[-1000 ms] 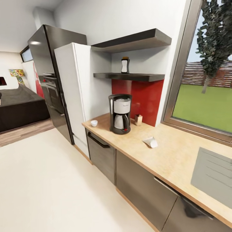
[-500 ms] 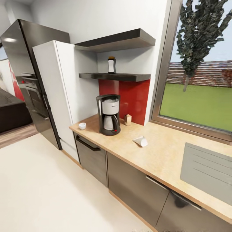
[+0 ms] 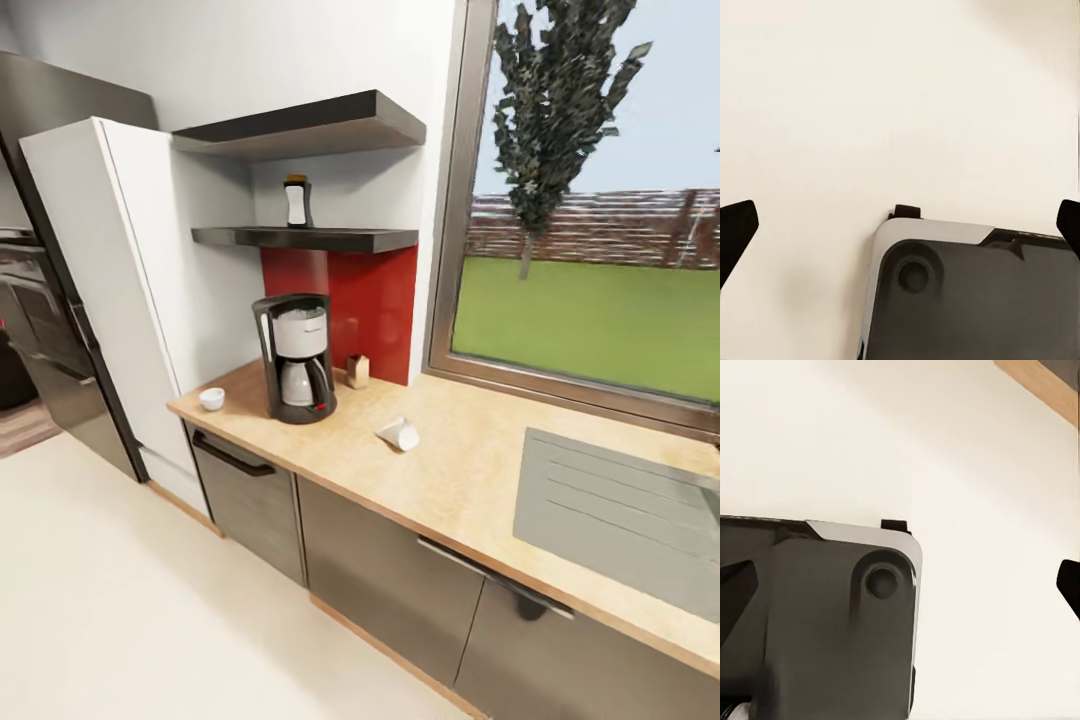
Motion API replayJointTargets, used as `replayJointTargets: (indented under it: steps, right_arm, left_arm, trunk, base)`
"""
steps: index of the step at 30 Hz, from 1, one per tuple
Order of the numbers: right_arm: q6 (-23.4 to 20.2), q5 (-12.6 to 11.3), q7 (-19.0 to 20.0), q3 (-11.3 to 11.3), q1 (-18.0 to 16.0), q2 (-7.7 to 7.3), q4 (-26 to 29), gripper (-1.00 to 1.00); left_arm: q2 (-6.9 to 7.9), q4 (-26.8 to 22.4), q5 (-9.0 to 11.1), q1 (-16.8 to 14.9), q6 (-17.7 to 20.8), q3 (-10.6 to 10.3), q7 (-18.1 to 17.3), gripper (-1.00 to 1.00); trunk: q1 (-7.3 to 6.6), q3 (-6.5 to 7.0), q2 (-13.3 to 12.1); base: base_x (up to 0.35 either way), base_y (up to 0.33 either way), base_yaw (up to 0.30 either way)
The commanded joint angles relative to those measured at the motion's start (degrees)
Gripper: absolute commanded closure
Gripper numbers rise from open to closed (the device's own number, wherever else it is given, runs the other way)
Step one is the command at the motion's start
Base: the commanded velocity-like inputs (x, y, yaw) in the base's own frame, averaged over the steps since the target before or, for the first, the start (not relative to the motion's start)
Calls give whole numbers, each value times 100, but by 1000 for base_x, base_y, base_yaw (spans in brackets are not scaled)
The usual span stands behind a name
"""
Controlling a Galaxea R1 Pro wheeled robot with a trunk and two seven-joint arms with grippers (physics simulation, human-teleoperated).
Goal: Set up a coffee station on the kitchen countertop: keep the coffee maker on the countertop, move the bottle of coffee from the kitchen shelf to the counter next to the coffee maker, place a paper coffee filter on top of the coffee maker, put the saucer next to the coffee maker with the coffee cup on the saucer, and place the electric kettle next to the coffee maker.
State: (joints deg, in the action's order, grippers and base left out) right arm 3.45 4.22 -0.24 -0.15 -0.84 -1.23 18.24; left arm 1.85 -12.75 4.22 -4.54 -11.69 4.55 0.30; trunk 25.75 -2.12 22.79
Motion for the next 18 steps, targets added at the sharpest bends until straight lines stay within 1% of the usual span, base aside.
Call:
replayJointTargets:
  steps: [1, 8, 10, 13, 18]
  right_arm:
    - [16, 44, -2, -3, -6, 0, -5, -100]
    - [16, 39, -2, -3, -7, 6, -13, -100]
    - [16, 37, -2, -3, -5, 9, -13, -100]
    - [16, 38, -2, 7, -9, 16, -13, -100]
    - [16, 49, 3, 31, -9, 24, -13, -100]
  left_arm:
    - [0, 2, 44, -3, -17, 2, -2, -100]
    - [19, 1, 44, -3, -17, 9, 4, -100]
    - [27, 1, 44, -3, -18, 14, 5, -100]
    - [38, 1, 44, -3, -18, 18, 5, -100]
    - [44, 0, 44, -3, -18, 19, 5, -100]
  trunk:
    - [3, -13, 12]
    - [3, -13, 12]
    - [3, -13, 12]
    - [3, -13, 12]
    - [3, -13, 12]
  base:
    - [0, 0, -265]
    - [0, 3, -264]
    - [0, 87, -218]
    - [0, 189, -105]
    - [0, 274, -26]
